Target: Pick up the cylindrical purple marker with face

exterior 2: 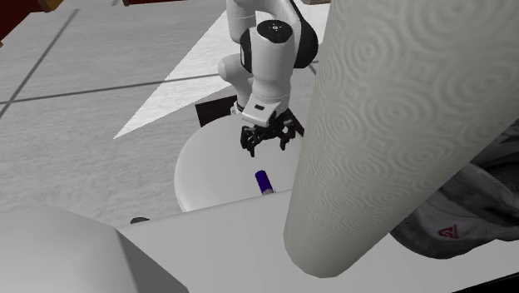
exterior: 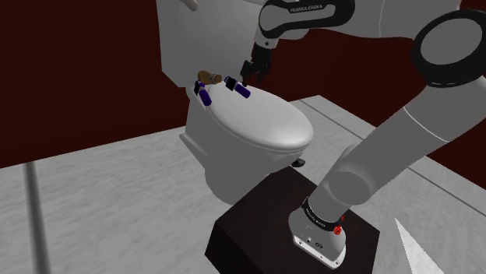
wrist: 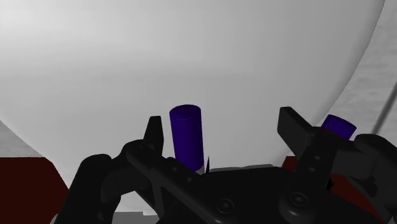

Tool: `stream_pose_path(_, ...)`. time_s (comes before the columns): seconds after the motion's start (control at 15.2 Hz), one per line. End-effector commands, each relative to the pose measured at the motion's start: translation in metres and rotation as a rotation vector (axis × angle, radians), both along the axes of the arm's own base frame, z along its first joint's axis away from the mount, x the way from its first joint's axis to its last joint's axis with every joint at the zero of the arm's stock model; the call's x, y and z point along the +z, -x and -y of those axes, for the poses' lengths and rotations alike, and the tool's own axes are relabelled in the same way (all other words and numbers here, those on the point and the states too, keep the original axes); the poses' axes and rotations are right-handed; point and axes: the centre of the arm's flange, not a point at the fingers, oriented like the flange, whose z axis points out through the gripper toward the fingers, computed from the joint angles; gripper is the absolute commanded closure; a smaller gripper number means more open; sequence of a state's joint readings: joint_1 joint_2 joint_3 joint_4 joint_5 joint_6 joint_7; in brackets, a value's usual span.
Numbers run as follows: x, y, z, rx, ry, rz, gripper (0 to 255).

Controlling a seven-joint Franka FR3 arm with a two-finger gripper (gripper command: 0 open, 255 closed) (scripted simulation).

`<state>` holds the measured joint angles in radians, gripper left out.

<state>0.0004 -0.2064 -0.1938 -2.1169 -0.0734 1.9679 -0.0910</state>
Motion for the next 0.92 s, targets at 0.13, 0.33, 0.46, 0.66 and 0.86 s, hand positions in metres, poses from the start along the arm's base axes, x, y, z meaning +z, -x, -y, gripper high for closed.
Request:
stream_pose_path(0.13, -0.013, -0.048, 0.02, 0.007, 0.003, 0.015, 0)
stream_pose_path(0.33, -0.022, -0.082, 0.035, 0.013, 0.004, 0.025, 0)
stream_pose_path(0.46, -0.028, -0.084, 0.035, 0.013, 0.004, 0.026, 0)
stream_pose_path(0.66, -0.044, -0.084, 0.035, 0.013, 0.004, 0.026, 0)
stream_pose_path(0.86, -0.063, -0.084, 0.035, 0.013, 0.004, 0.026, 0)
